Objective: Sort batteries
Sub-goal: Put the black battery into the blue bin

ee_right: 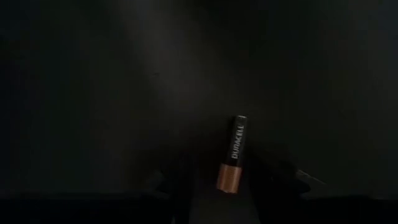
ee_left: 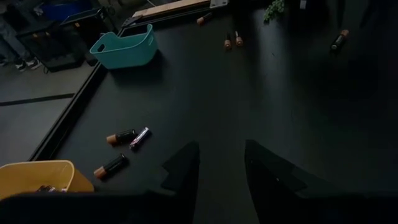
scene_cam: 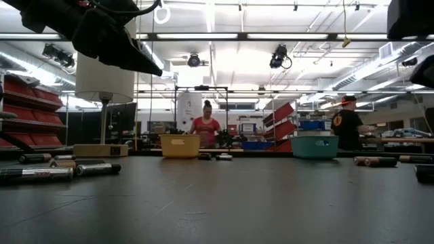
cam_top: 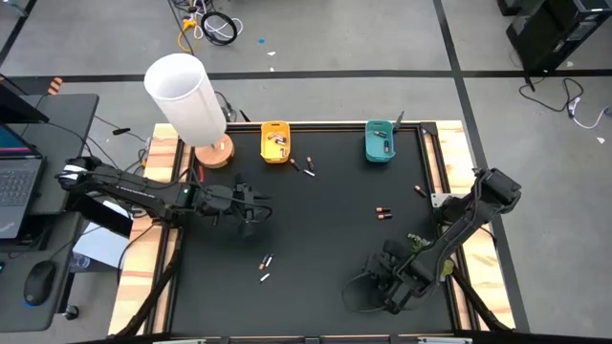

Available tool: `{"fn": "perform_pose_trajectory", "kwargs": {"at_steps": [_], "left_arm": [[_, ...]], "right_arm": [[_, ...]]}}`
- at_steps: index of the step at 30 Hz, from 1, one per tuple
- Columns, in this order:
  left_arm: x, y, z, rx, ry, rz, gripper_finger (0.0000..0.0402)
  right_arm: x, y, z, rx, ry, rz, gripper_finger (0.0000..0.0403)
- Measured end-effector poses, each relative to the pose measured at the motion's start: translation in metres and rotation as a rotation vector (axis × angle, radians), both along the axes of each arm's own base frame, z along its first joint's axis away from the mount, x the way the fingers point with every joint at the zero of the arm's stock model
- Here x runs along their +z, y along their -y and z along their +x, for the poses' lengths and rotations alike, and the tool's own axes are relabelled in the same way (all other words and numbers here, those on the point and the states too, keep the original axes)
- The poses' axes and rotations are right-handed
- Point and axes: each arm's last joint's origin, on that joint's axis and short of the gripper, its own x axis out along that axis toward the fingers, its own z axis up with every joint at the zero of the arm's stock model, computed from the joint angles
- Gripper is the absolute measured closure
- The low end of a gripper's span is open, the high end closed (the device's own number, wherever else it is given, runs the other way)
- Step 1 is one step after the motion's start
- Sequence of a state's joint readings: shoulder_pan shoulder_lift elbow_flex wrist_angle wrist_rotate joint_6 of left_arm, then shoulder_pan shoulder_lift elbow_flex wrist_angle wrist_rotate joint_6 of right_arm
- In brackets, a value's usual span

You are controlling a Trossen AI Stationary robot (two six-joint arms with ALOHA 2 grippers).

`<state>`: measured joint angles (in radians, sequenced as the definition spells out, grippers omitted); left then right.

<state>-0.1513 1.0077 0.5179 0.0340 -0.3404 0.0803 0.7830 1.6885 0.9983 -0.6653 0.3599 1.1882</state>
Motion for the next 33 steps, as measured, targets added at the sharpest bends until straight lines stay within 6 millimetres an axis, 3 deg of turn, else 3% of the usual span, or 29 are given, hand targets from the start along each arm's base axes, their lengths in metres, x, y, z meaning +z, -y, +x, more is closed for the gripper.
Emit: {"fn": "perform_pose_trajectory", "kwargs": {"at_steps": [15,33], "left_arm": [[-0.002,0.002,-0.001,-0.015,-0.015,-0.03,0.0271],[-0.003,0.009,-0.003,-0.045,-0.033,-0.036,0.0271]], "right_arm": [[-0.006,0.002,-0.003,-0.06,-0.04,-0.002,0.0255],[-0.031,0.003,-0.005,-0.109,-0.059,0.046,0.0275]]}}
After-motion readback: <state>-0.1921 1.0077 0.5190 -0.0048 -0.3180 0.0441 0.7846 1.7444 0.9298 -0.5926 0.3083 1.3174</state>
